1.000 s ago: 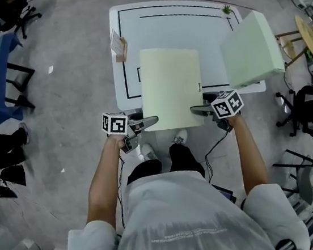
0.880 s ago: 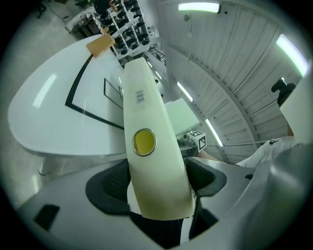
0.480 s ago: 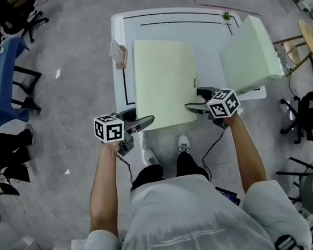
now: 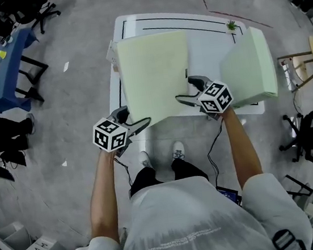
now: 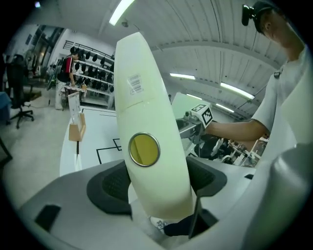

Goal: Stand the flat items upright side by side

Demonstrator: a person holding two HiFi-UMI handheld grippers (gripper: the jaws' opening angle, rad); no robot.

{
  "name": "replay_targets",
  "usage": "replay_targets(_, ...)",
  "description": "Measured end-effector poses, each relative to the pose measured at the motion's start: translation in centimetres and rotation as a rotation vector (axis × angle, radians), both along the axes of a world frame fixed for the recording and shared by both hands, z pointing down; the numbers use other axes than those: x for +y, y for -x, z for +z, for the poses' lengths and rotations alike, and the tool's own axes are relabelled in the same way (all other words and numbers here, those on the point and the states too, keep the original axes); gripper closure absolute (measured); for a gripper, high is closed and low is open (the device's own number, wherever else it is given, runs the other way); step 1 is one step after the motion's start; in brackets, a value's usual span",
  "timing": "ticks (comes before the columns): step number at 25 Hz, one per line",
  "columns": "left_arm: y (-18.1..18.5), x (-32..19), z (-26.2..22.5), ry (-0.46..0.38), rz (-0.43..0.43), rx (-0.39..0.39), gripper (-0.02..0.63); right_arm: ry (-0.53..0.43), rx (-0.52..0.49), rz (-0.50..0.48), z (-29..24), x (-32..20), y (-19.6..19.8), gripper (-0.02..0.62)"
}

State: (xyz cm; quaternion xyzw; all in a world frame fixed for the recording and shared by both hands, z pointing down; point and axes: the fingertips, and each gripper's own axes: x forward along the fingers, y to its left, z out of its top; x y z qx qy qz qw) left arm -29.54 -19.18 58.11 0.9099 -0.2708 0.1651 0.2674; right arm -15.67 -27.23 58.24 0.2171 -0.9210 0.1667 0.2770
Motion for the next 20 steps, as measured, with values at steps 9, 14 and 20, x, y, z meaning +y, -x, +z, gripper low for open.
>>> replay_targets(9, -1.0, 0.1, 2.3, -0.205, -0.192, -0.190, 0.242, -0.224, 0.081, -0.153, -0.1, -2.4, 0.6, 0.224)
replay_targets(14, -2.6, -0.2, 4.8, -0.163, -0.293, -0.256, 0.242, -0.311, 0.155, -0.230, 0.0, -3.7, 0.8, 0.222)
replay_targets(20, -5.9, -0.4, 6.8, -0.142, -0.290, -0.322, 0.252, -0.427, 0.279, -0.264, 0.3, -6.2, 0.4, 0.224)
